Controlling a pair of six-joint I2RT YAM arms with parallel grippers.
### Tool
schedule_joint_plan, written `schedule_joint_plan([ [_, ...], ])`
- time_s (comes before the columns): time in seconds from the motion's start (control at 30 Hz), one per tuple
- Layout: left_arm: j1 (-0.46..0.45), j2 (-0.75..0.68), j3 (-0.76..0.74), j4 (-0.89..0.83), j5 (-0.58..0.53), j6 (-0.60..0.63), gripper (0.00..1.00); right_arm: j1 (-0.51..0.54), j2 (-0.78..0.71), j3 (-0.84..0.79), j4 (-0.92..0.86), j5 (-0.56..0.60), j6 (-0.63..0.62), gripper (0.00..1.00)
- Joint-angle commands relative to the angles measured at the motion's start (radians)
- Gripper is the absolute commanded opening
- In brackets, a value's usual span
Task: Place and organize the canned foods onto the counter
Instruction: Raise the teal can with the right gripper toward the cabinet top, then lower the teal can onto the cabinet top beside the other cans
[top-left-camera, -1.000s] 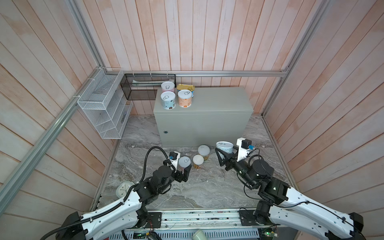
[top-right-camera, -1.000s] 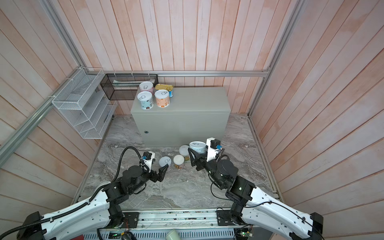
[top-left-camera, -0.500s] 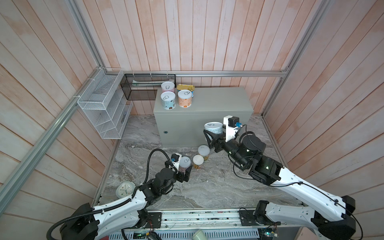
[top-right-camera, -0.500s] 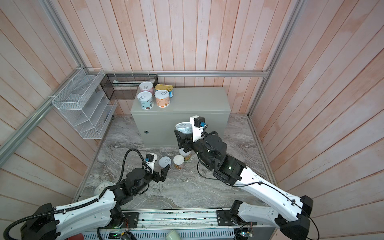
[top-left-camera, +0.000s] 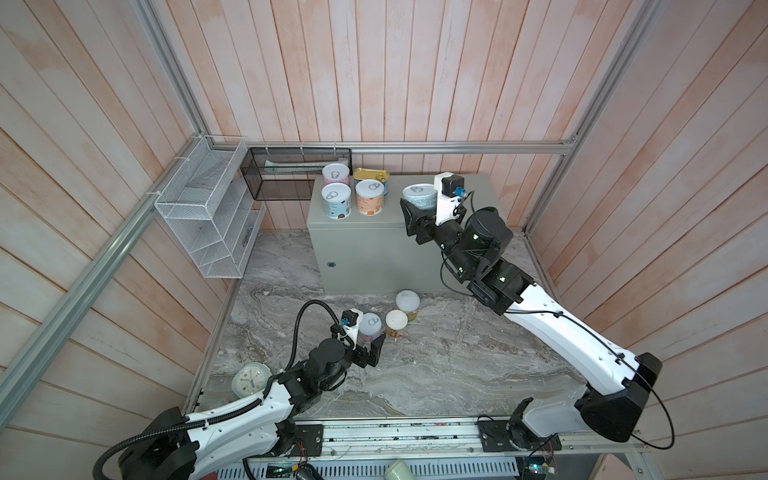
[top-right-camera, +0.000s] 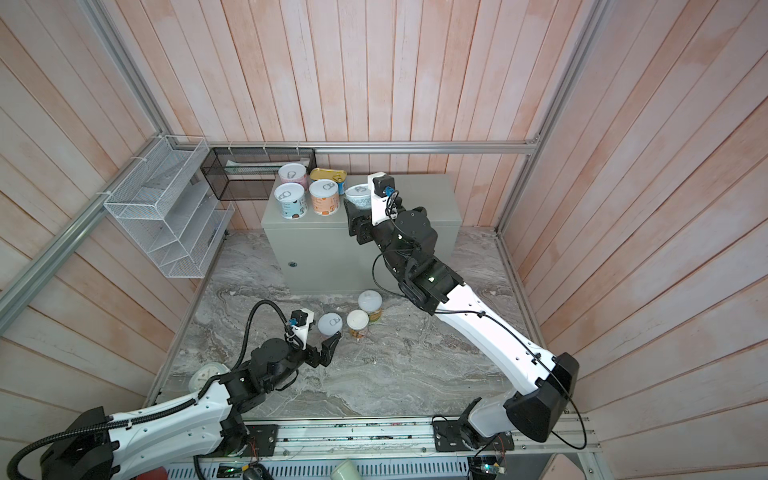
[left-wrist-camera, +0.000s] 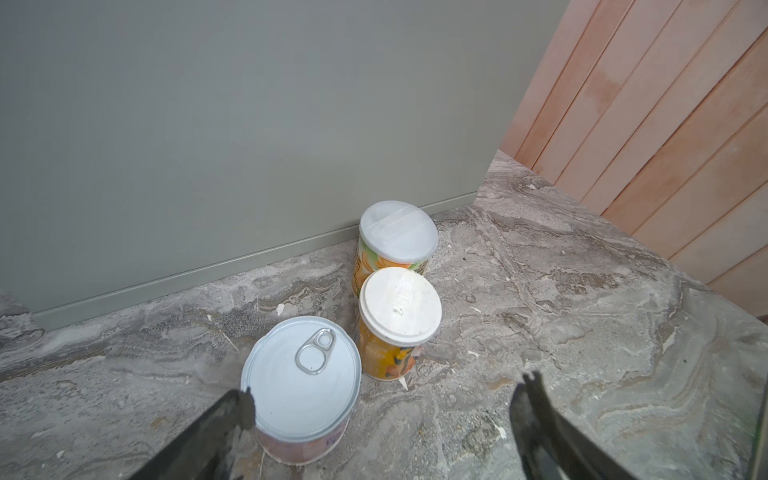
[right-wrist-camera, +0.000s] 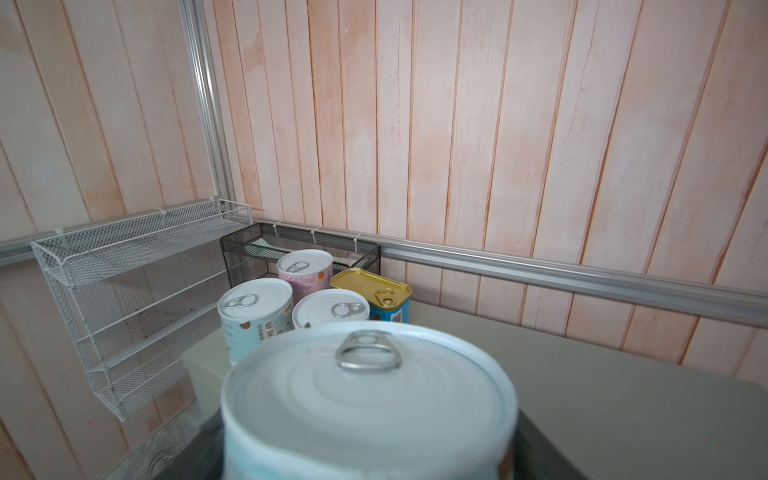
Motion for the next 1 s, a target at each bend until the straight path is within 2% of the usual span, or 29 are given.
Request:
schedule_joint_plan([
  [0.0, -0.003, 0.025, 0.002, 0.017, 0.008, -0.003, 1.00, -0.044, 0.062, 0.103, 0.120, -0.044, -0.048, 0.66],
  [0.3, -0.003, 0.135, 0.067, -0.022, 0.002, 0.029, 1.00, -0.128, 0.228, 0.276, 0.103, -0.082, -0.037, 0.67],
  [0.5, -0.003, 0.099, 0.033, 0.029, 0.042, 0.059, 1.00, -0.184, 0.358, 0.395, 0.078, -0.136, 0.015, 0.67],
  [0.63, -0.003, 0.061, 0.011, 0.043, 0.075, 0.086, 1.00, -0.194, 0.428, 0.449, 0.102, -0.148, 0.013, 0.67],
  [0.77, -0.003, 0.074, 0.010, 0.047, 0.052, 0.089, 1.00, -0.195, 0.505, 0.537, 0.088, -0.170, 0.023, 0.67],
  [0.97, -0.003, 0.123, 0.048, 0.021, 0.082, 0.102, 1.00, -0.197, 0.621, 0.673, 0.052, -0.125, 0.037, 0.67],
])
